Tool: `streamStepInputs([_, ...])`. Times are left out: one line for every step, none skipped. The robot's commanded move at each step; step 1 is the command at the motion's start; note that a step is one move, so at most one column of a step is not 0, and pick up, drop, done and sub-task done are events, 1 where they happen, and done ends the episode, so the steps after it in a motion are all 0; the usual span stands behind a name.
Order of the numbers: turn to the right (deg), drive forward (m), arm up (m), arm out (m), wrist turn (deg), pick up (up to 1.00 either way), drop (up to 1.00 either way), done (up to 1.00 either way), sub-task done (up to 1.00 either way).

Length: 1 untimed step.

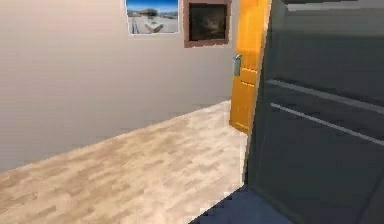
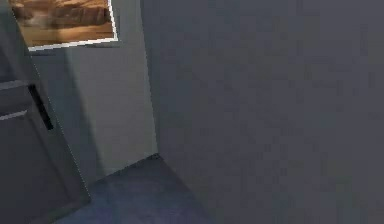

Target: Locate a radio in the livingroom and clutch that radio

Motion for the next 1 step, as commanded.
streamStepInputs([0.0,1.00,0.00,0.00,0.0,0.00,0.00,0.00,0.00])
